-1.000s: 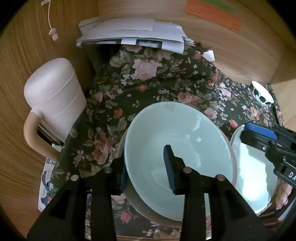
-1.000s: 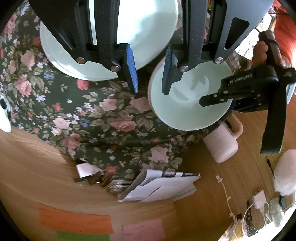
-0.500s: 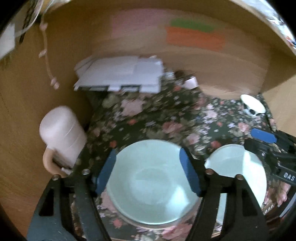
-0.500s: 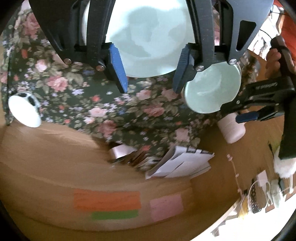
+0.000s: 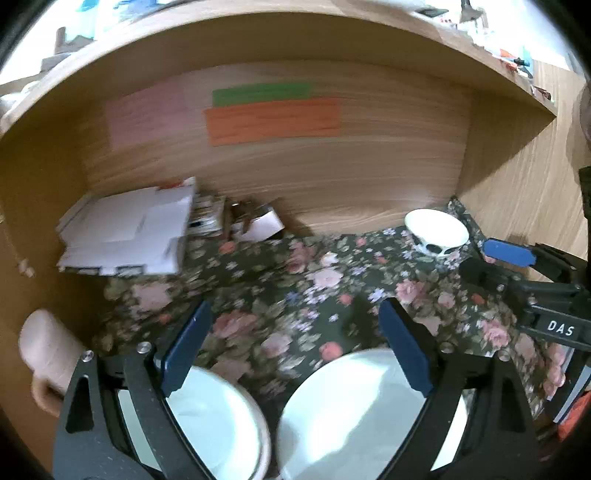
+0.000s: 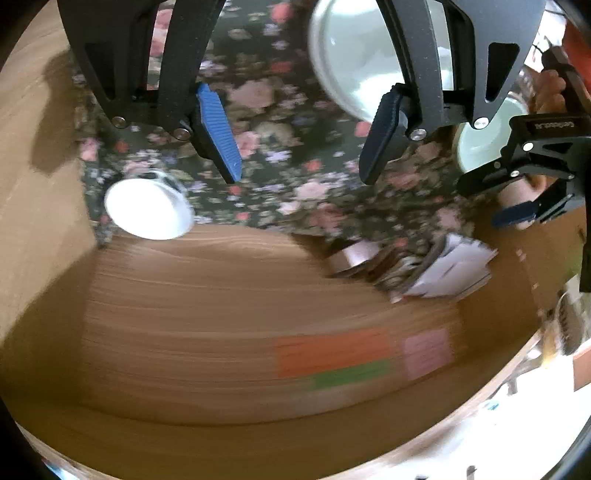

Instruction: Organize plates and bowls

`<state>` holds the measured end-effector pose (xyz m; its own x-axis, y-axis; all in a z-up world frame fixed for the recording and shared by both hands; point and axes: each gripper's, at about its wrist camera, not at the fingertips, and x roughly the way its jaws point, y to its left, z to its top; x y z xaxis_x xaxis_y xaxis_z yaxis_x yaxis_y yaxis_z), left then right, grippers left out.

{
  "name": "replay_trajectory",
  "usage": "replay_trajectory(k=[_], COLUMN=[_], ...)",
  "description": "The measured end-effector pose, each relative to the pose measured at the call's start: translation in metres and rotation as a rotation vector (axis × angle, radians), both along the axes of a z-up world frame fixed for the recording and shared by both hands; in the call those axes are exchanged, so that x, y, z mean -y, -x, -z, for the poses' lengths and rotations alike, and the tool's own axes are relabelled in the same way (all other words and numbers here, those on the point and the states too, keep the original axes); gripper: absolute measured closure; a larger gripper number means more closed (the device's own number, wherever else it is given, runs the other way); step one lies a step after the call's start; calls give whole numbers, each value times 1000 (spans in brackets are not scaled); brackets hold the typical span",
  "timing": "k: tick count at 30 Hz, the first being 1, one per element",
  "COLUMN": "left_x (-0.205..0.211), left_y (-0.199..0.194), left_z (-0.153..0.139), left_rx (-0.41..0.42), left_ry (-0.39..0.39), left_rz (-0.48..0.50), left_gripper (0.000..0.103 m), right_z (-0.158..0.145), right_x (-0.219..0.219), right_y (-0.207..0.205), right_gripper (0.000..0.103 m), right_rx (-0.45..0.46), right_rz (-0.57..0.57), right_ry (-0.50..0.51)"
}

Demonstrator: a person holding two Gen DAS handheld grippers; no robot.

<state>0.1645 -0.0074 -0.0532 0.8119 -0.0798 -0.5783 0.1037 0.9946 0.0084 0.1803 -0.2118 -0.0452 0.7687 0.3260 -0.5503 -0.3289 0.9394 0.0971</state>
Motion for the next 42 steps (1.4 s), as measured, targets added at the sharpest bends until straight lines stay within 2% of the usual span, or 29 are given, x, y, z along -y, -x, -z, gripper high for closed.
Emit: replay_trajectory(k=[7,11,18,22,27,37,40,42], left_x=[33,48,60,67,76,107,109,109], left_y=[-55,-82,-136,-167,-189,-216,-222,-225], left_z=[5,11,19,30,39,60,64,67], left_rx=[-87,-117,-183,-230,-257,-303,-324,-335], left_ry=[33,12,-6,-47,-78,-141,-120,-103], left_rz=[50,70,85,82,93,144,155,155], left_gripper=[10,10,10,10,10,10,10,10], right_z=[4,13,44,61,79,100,104,106], right_x=[47,72,114,129,140,147,146,142], right_y=[-27,-49,-98,-122,-146,-168,-171,-173], right_gripper=[38,38,38,39,61,63,69,78], right_rx=[-11,-39,-150,-211,-272,-331,-333,-326], right_rz=[145,224,333,364,400,427,433,426], right_ry=[11,14,-11,-28,-30,-47,-30,4])
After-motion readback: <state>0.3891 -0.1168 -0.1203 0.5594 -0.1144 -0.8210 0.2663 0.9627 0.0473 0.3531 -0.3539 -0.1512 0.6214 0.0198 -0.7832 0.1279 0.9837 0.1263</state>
